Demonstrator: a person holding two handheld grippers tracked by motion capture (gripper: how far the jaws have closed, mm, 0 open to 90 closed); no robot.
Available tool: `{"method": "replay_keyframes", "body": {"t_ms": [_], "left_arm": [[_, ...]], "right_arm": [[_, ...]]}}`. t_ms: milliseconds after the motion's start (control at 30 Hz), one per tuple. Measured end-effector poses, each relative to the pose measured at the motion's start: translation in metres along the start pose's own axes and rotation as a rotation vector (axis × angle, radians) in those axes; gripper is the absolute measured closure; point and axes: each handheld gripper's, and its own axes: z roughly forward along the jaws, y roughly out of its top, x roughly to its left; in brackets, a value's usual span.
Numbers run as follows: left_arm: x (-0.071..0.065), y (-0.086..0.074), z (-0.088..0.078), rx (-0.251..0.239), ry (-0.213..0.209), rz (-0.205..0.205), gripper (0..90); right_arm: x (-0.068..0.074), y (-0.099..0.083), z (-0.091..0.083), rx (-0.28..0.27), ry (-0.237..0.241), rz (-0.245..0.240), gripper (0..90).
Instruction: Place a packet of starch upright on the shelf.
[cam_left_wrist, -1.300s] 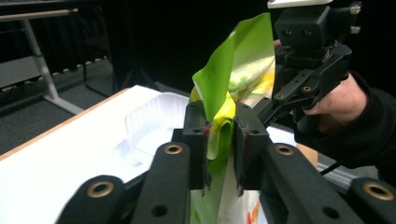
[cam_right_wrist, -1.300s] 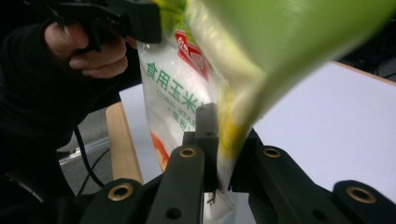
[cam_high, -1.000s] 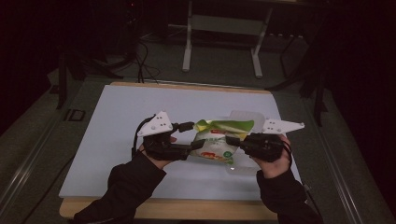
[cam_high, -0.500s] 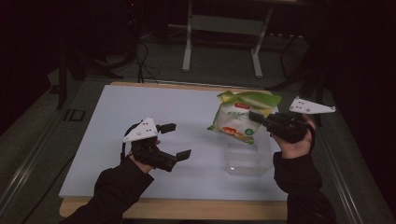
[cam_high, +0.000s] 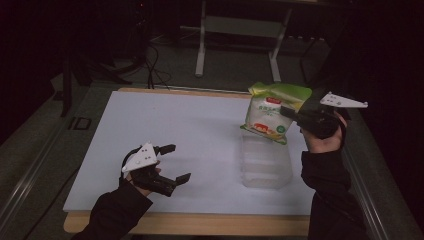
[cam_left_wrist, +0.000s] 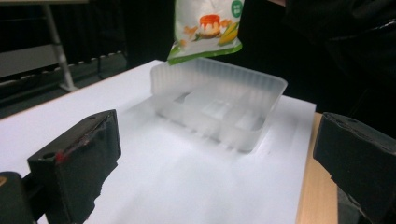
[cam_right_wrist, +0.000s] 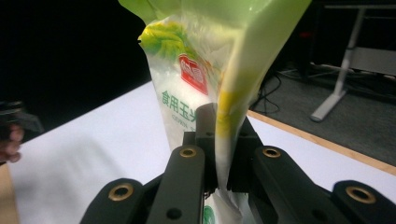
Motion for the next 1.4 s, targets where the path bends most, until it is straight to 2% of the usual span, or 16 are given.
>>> {"method": "replay_keyframes", "body": {"t_ms": [100, 233, 300, 333, 367, 433, 700, 933, 1033, 1400], "left_arm": [[0.000, -0.016, -0.003, 0.006, 0.025, 0.007, 1.4], [0.001, -0.035, -0.007, 0.035, 0.035, -0.018, 1.3], [0.000, -0.045, -0.010, 0.042, 0.059, -0.023, 1.4], [0.000, -0.045, -0.010, 0.042, 0.059, -0.023, 1.4], [0.002, -0.054, -0.009, 0.053, 0.069, -0.046, 1.4], [0.004, -0.060, -0.007, 0.057, 0.069, -0.073, 1.4], [0.008, -0.061, -0.009, 0.023, 0.071, -0.086, 1.4], [0.012, -0.063, -0.012, 0.015, 0.080, -0.112, 1.4], [0.013, -0.064, -0.012, 0.007, 0.077, -0.127, 1.4], [0.014, -0.068, -0.010, 0.018, 0.064, -0.134, 1.4]], "right_arm": [[-0.008, -0.005, 0.004, 0.002, -0.016, 0.010, 86.1], [-0.022, -0.012, 0.009, 0.001, -0.025, 0.037, 86.1], [-0.026, -0.017, 0.012, 0.009, -0.033, 0.040, 86.0], [-0.026, -0.017, 0.012, 0.009, -0.033, 0.040, 86.0], [-0.028, -0.019, 0.014, 0.014, -0.042, 0.043, 86.0], [-0.034, -0.023, 0.020, 0.039, -0.049, 0.045, 86.0], [-0.046, -0.029, 0.040, 0.065, -0.048, 0.051, 86.0], [-0.056, -0.038, 0.057, 0.091, -0.043, 0.070, 86.0], [-0.059, -0.044, 0.060, 0.099, -0.039, 0.085, 85.9], [-0.069, -0.070, 0.063, 0.174, -0.001, 0.131, 85.0]]}}
